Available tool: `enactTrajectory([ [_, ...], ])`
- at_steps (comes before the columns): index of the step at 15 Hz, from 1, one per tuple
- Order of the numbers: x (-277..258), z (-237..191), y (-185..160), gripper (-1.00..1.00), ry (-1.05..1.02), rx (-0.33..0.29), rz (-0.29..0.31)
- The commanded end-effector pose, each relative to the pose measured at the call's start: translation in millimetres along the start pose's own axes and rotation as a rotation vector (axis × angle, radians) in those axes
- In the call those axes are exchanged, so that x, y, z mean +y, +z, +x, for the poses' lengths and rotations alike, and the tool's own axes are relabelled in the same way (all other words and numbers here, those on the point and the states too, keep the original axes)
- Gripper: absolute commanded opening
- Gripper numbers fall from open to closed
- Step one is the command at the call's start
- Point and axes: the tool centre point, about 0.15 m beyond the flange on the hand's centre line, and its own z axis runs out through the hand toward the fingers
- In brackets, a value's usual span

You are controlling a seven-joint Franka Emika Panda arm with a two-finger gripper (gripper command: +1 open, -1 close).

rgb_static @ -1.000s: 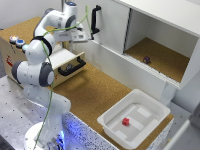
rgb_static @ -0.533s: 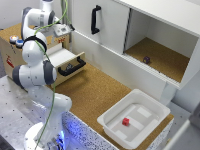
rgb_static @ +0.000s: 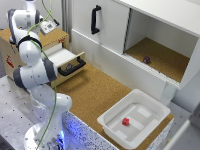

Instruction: Switch off the green light

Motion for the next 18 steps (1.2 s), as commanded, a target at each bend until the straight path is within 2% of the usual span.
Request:
enactTrajectory([
  [1,16.3,24.2,-3.4,1.00,0.011,-0.098,0.020],
  [5,16.3,24.2,-3.4,1.00,0.011,-0.098,0.020],
  [6,6.3,6.2,1.0,1.00,0.002,0.004,0.009],
  [7,9.2,0.8,-4.0,1.00,0.010,0.007,0.018],
  [8,10.3,-2.2,-7.3,1.00,0.012,-0.009,0.015],
  [11,12.3,10.4,-10.7,1.00,0.070,-0.179,-0.012],
  [12,10.6,16.8,-9.2,1.00,0.081,-0.244,-0.010],
  [14,6.2,23.5,-3.8,1.00,0.130,-0.318,0.030],
  [16,-4.4,35.6,-1.2,1.00,0.140,-0.293,0.087],
  [17,-9.4,43.6,2.8,1.00,0.135,-0.318,0.079],
  [18,-9.9,47.3,3.9,1.00,0.145,-0.298,0.084],
])
